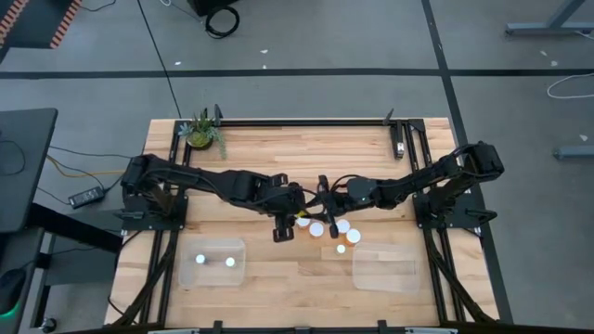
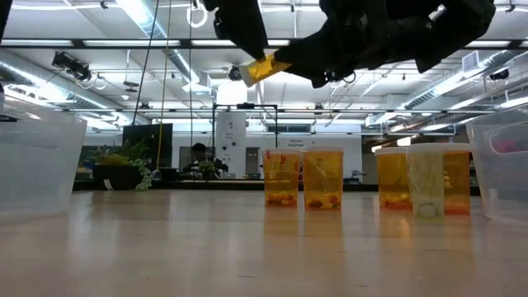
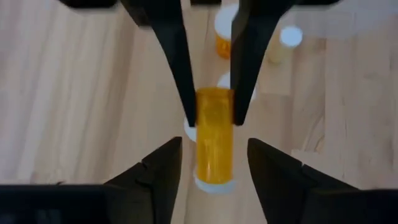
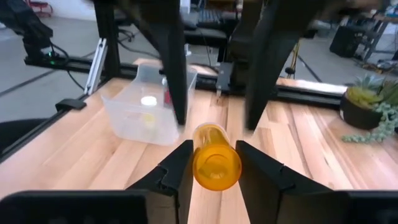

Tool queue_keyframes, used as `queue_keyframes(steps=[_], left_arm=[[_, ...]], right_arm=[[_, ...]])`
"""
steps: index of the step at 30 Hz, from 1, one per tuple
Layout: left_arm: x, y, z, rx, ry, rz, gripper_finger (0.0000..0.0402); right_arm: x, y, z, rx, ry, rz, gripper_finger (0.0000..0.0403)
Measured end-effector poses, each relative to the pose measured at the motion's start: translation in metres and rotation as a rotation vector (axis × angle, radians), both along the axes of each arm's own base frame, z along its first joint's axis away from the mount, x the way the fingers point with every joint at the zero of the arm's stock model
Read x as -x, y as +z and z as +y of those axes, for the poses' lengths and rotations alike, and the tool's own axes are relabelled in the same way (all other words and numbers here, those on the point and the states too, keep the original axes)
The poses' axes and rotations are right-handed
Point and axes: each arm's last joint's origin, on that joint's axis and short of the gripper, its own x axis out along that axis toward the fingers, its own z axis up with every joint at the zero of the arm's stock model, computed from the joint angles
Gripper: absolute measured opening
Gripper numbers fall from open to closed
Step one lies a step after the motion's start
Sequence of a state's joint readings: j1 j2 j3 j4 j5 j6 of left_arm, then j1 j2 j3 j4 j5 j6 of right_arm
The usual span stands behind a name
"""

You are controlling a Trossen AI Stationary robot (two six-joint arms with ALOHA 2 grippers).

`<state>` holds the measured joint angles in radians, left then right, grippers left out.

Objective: Pick and place medicine bottles into bin by pill shape (circle, oval)
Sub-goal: Put the small orange pill bottle into the left transparent bin

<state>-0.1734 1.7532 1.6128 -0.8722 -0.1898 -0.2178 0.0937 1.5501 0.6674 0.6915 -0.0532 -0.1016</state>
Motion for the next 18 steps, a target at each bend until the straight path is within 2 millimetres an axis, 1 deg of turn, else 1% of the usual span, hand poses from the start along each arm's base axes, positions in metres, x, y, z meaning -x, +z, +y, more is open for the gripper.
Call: queue_keyframes(steps=[3,6,11,13,15,18], left_arm=[[0.004,0.007,-0.006,-0.051,-0.020,-0.027,0.0204],[0.009,0.009,-0.020,-0.122,-0.050,-0.036,0.0208],[0.016,0.007,-0.044,-0.203,-0.071,-0.049,0.0202],[0.020,-0.004,-0.051,-0.233,-0.066,-0.050,0.0197],[0.028,-0.022,-0.057,-0.264,-0.061,-0.012,0.0192],[0.035,-0.051,-0.057,-0.292,-0.042,0.032,0.0185]], right_arm=[[0.000,-0.002,0.000,-0.001,-0.005,0.026,0.0120],[0.003,-0.002,0.000,0.006,-0.005,0.052,0.0118],[0.016,0.013,-0.001,0.001,-0.008,0.034,0.0119],[0.024,0.016,-0.001,-0.003,-0.006,0.042,0.0119],[0.030,0.016,-0.002,-0.013,-0.009,0.047,0.0119],[0.038,0.016,-0.003,-0.017,-0.010,0.031,0.0119]])
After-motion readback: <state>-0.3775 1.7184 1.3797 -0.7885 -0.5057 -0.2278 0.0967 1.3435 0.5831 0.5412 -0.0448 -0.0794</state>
